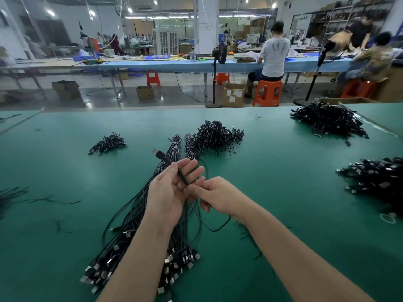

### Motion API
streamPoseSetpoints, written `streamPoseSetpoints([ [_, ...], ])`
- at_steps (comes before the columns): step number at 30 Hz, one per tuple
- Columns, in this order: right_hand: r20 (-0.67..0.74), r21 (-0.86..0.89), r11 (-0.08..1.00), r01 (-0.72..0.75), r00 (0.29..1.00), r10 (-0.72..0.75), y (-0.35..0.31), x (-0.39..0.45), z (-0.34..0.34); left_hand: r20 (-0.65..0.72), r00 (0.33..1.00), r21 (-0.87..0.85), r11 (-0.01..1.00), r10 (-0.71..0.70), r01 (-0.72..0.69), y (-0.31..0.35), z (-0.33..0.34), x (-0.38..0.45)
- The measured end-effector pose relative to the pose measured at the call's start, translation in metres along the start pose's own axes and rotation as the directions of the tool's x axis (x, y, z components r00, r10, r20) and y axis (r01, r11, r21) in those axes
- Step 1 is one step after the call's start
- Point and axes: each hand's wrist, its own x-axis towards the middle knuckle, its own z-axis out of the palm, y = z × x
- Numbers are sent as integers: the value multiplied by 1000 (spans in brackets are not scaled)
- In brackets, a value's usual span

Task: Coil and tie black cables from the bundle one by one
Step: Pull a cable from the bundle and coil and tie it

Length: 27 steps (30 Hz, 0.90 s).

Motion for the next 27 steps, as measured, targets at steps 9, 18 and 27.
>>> streamPoseSetpoints([
  [9, 273, 574, 760, -304, 946, 172, 24, 4, -10, 210, 976, -66, 997, 64, -52, 20, -6, -6],
  [18, 411, 470, 814, -342, 901, 142, 28, 7, 9, 155, 967, 83, 973, 203, -218, 18, 0, -2],
  [27, 442, 809, 415, -417, 896, 41, 53, 5, 4, 273, 957, 167, 975, 96, -145, 18, -3, -7],
])
